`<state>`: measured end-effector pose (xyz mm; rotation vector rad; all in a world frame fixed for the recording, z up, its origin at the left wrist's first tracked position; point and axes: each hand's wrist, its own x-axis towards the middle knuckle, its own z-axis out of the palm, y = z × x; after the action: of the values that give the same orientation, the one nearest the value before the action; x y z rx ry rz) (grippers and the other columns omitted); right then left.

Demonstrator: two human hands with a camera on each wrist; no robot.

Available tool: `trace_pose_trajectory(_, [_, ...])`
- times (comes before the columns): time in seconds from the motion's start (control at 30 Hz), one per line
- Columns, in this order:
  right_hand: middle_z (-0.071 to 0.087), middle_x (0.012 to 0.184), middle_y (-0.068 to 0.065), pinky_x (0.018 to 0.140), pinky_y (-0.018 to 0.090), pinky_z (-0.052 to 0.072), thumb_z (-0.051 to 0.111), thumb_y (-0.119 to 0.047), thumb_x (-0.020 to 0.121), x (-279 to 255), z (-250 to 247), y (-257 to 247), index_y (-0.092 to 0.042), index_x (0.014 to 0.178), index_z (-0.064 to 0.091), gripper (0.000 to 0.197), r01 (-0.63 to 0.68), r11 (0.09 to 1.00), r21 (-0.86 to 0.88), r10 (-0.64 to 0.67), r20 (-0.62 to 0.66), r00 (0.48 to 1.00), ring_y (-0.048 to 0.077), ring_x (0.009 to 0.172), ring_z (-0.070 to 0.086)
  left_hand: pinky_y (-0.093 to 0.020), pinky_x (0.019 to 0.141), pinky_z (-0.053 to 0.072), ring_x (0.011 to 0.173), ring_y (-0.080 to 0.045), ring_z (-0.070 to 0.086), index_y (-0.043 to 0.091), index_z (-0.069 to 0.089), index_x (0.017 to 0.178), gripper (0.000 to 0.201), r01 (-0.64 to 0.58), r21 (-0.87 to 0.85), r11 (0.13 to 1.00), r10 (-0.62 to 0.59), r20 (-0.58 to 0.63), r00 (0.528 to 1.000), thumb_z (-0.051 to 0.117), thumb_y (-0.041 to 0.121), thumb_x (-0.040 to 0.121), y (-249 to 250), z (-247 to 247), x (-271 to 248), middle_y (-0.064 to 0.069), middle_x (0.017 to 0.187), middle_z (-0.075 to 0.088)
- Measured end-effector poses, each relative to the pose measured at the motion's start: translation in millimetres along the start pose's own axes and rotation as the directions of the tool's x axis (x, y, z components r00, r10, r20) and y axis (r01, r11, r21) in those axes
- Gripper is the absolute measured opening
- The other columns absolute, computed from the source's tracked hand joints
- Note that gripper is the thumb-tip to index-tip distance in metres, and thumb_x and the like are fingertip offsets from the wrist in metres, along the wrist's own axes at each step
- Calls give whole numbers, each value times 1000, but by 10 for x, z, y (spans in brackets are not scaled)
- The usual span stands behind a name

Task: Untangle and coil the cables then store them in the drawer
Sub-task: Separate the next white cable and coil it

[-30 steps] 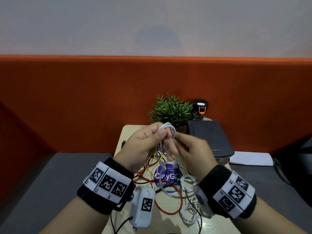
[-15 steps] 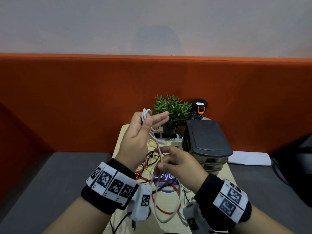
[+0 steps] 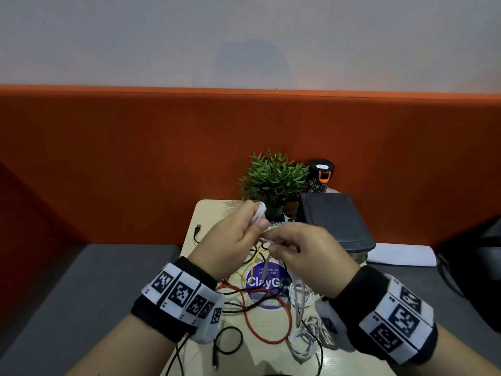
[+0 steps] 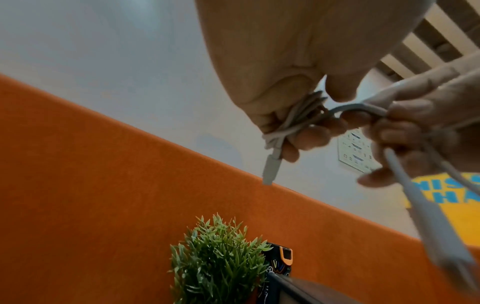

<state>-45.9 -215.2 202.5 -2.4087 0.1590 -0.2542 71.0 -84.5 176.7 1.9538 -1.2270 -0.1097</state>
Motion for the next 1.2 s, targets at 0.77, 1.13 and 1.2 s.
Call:
trace_pose_trajectory(0.77, [63,105,-10,79,19,39,46,-37,98,156,-568,364,-22,104,72,31,-181,974,137,223,-443,868,7,103,56,-30,52,26,39,-10,23,18,50,54,44,328,-628,706,-442,-30,896,43,13,97,-4,-180,-82,7,42,31])
trace_pose_trajectory(1.13, [37,140,-28,120,31,16,43,-16,100,228,-58,86,-50,136,35,50,105,992,64,-102,-52,993,-11,134,27,-28,47,16,44,-13,14,10,43,62,37,310,-729,610,-390,64,919,39,16,98,224,-129,-49,2,45,19])
trace_pose_trajectory(1.2, [56,128,-24,113,38,32,44,-18,100,256,49,123,-53,128,48,45,97,979,182,-86,-68,994,-5,122,47,-28,47,17,46,-14,13,10,46,62,37,294,-746,597,-365,73,928,39,16,98,263,-135,-43,1,45,19])
